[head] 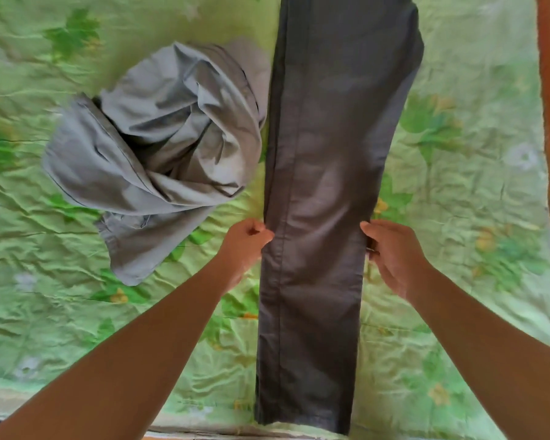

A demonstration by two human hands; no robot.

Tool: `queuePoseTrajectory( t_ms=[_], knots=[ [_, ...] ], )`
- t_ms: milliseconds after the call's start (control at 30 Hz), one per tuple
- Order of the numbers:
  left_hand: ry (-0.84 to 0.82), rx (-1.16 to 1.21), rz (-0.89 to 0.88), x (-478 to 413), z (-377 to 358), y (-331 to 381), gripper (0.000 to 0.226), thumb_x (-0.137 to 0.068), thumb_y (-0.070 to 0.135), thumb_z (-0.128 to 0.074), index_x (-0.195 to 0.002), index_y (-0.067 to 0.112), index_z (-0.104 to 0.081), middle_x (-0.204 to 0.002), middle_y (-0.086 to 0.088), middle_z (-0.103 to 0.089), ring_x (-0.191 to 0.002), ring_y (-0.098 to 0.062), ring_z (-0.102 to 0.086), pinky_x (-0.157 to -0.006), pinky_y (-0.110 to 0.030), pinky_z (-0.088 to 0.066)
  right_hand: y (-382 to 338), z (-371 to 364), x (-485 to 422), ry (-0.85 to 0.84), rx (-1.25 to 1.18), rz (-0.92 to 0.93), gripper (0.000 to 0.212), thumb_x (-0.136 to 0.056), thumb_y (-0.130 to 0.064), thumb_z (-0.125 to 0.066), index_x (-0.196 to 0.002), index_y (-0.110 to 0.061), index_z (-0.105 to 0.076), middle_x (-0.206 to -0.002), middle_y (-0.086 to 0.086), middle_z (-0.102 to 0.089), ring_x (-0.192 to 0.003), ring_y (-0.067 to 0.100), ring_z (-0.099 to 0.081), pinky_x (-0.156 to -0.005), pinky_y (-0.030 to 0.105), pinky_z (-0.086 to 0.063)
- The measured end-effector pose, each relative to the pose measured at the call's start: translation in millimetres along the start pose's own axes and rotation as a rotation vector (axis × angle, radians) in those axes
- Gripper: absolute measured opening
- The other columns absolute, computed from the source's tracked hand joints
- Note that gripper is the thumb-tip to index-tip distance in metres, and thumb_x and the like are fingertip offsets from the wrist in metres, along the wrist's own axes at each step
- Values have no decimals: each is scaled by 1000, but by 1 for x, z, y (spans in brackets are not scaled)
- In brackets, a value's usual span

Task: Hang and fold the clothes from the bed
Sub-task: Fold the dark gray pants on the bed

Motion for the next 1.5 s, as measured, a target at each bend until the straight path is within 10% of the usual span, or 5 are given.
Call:
queuePoseTrajectory(
  t_ms=[200,533,767,1267,1500],
  knots=[
    [37,-25,-119,-57,-8,78,33,-89,40,-73,-112,16,-70,-105,5,-69,-96,-12,-64,-90,-33,-52,-71,-23,-62,-44,-98,99,10,-95,-9,-64,-97,-18,-67,-85,-1,-72,-69,11,-67,-59,25,-53],
    [315,98,-173,-81,-4,106,17,-97,25,-61,-84,17,-55,-73,1,-49,-62,-10,-43,-52,-12,-36,-74,-10,-96,63,-129,29,14,-91,-5,-67,-82,-14,-62,-82,8,-66,-71,19,-66,-56,29,-57],
    [-140,132,-38,-49,-6,93,11,-98,24,-62,-107,31,-63,-106,3,-75,-96,-18,-73,-78,-38,-57,-50,-11,-47,-255,171,-47,40,-86,-47,-70,-114,-18,-69,-102,-2,-74,-90,19,-67,-81,39,-49],
    [-151,-84,-107,85,-4,-75,65,-94,-4,-51,-135,43,-30,-80,-17,-62,-68,-30,-61,-68,-59,-55,113,24,89,-193,443,-85,35,-94,1,-62,-114,-27,-58,-94,-5,-71,-76,5,-66,-60,19,-51],
    [-149,-146,-157,123,-8,-120,51,-86,-3,-71,-121,20,-41,-84,4,-65,-71,-2,-64,-67,-23,-51,163,32,128,-73,539,-134,26,-98,-36,-62,-89,-14,-74,-78,2,-74,-74,24,-69,-67,30,-45]
  ],
)
Point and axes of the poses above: each hand's wrist, its own x-axis away from the middle knuckle, its own z-axis out of the back of the hand, y = z × x, the point moved 4 cm from there along -x, towards the middle knuckle
